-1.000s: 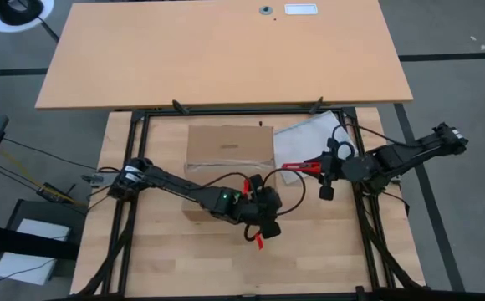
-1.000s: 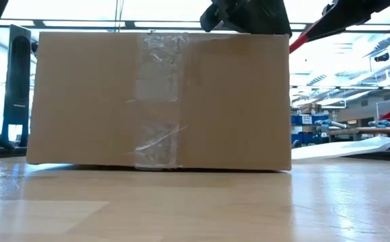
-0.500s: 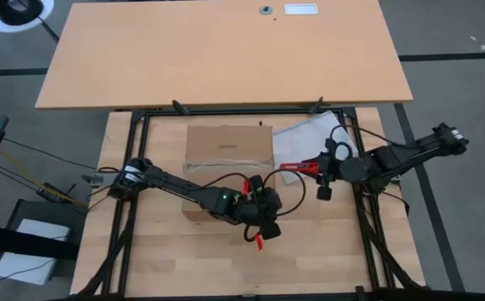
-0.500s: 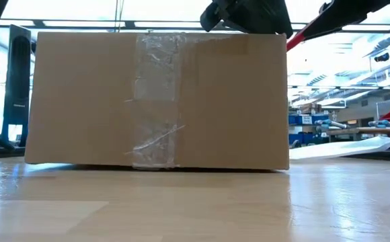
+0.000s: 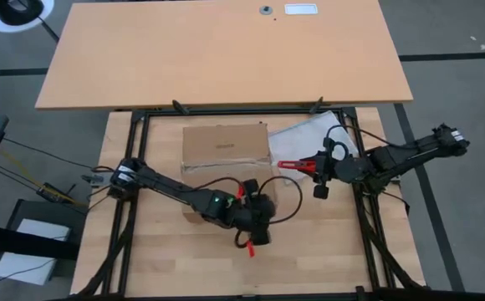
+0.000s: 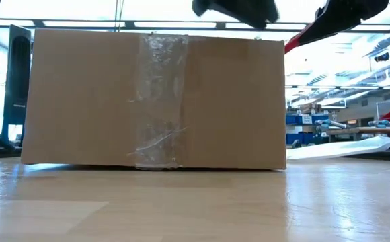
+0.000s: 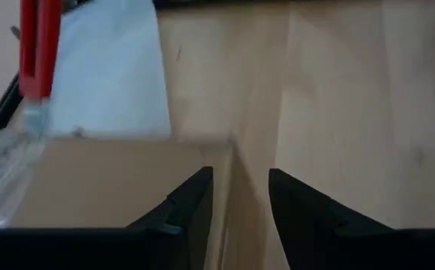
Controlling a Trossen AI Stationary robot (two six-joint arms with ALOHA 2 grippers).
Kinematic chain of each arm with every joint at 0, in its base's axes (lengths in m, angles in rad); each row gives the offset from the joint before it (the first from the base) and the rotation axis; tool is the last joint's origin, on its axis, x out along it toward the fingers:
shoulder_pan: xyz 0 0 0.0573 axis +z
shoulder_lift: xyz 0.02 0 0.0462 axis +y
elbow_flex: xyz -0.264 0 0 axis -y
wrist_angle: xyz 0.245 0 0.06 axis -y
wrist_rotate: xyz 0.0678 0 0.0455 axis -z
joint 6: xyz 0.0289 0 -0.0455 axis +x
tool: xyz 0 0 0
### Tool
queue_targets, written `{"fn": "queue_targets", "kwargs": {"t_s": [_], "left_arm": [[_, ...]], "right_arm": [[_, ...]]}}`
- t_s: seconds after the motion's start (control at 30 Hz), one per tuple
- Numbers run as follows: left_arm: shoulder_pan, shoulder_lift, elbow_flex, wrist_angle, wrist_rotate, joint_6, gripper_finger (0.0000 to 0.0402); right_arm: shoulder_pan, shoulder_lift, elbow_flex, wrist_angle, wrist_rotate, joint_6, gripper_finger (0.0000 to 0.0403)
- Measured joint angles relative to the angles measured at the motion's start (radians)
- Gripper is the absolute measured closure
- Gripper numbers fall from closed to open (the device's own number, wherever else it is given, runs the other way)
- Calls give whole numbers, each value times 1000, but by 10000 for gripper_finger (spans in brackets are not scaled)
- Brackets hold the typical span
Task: Unpack boxes
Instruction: Open the cardboard box using the red cutter
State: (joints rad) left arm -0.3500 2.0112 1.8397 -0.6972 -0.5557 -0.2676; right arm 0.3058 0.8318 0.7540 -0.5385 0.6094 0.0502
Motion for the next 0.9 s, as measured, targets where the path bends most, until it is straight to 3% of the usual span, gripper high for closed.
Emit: {"fn": "queue_targets", "kwargs": {"t_s": [0.13,0.47,0.9], "left_arm": [[-12,-1,-1,-91,-22,3,261],[2,28,-37,-43,-80,-3,261],[3,30,-42,-50,-77,-6,261]], "right_arm": [[-1,1,0,3,-1,-2,254],[-2,0,-1,24,0,-6,259],[-39,4,-2,62,26,-112,260]]}}
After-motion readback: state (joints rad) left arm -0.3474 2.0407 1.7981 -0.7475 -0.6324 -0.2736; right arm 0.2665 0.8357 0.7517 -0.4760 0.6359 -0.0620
